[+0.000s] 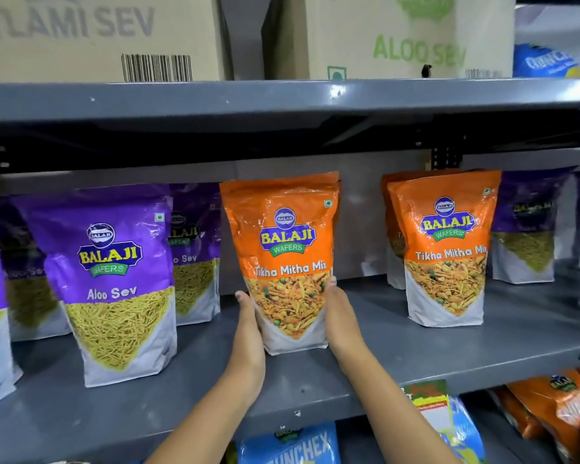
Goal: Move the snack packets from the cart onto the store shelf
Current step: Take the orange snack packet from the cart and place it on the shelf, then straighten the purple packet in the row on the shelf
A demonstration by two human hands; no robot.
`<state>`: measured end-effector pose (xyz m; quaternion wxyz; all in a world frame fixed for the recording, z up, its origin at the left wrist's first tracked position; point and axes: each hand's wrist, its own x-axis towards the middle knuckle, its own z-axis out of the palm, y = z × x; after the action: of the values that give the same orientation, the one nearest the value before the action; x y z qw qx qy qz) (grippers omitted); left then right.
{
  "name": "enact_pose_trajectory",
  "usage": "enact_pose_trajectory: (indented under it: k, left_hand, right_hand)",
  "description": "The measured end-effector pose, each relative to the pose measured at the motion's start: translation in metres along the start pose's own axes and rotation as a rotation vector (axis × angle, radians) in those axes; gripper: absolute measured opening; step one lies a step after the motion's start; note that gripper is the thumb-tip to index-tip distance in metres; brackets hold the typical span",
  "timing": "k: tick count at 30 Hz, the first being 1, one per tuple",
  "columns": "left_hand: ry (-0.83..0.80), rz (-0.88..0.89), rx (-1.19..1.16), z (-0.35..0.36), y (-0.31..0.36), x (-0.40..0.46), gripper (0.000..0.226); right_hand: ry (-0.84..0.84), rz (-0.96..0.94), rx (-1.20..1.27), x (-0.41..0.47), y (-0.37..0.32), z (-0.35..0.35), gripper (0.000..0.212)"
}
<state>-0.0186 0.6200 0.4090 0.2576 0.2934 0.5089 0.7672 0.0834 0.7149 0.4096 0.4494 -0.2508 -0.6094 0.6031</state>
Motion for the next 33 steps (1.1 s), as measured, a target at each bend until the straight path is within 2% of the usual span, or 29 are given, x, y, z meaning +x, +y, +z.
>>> enact_pose_trajectory:
  k: [5, 9, 13, 17, 20, 23, 25, 27, 29, 31, 33]
  left_hand:
    - [-0.071, -0.058, -0.07, 0.02, -0.003, 0.003, 0.069]
    - [-0.074, -0.057, -0.06, 0.035, -0.006, -0.001, 0.084]
    - [-0.06, -0.054, -0.073, 0.04, -0.003, -0.006, 0.087]
    - [-0.063, -0.05, -0.118, 0.032, 0.003, -0.014, 0.064]
    - [0.034, 0.103, -0.139, 0.006, 0.014, -0.032, 0.057]
    - [0.185, 0.461, -0.133, -0.041, 0.035, -0.055, 0.046]
    - [0.254, 0.663, -0.144, -0.076, 0.052, -0.065, 0.044]
    - [0.303, 0.77, -0.162, -0.112, 0.068, -0.064, 0.051]
    - [0.381, 0.749, -0.176, -0.149, 0.083, -0.053, 0.057]
    - [0.458, 0.658, -0.119, -0.18, 0.088, -0.042, 0.048]
    - [0.454, 0.523, -0.115, -0.202, 0.084, -0.033, 0.053]
  right_hand:
    - [0.123, -0.024, 0.039, -0.005, -0.005, -0.005, 0.04]
    - [0.19, -0.032, 0.059, -0.005, -0.007, -0.008, 0.044]
    - [0.224, -0.061, 0.053, -0.006, -0.007, -0.007, 0.047]
    - [0.265, -0.047, 0.078, -0.008, -0.01, -0.006, 0.047]
    - [0.437, -0.144, 0.04, -0.006, -0.011, -0.007, 0.04]
    - [0.579, -0.501, -0.102, -0.02, -0.016, -0.003, 0.041]
    - [0.537, -0.663, -0.116, -0.039, -0.019, 0.012, 0.038]
    - [0.406, -0.653, -0.036, -0.055, -0.015, 0.039, 0.033]
    - [0.204, -0.549, 0.038, -0.067, -0.007, 0.08, 0.036]
    - [0.001, -0.361, 0.064, -0.074, 0.0, 0.124, 0.057]
    - [-0.175, -0.14, 0.078, -0.074, 0.005, 0.159, 0.075]
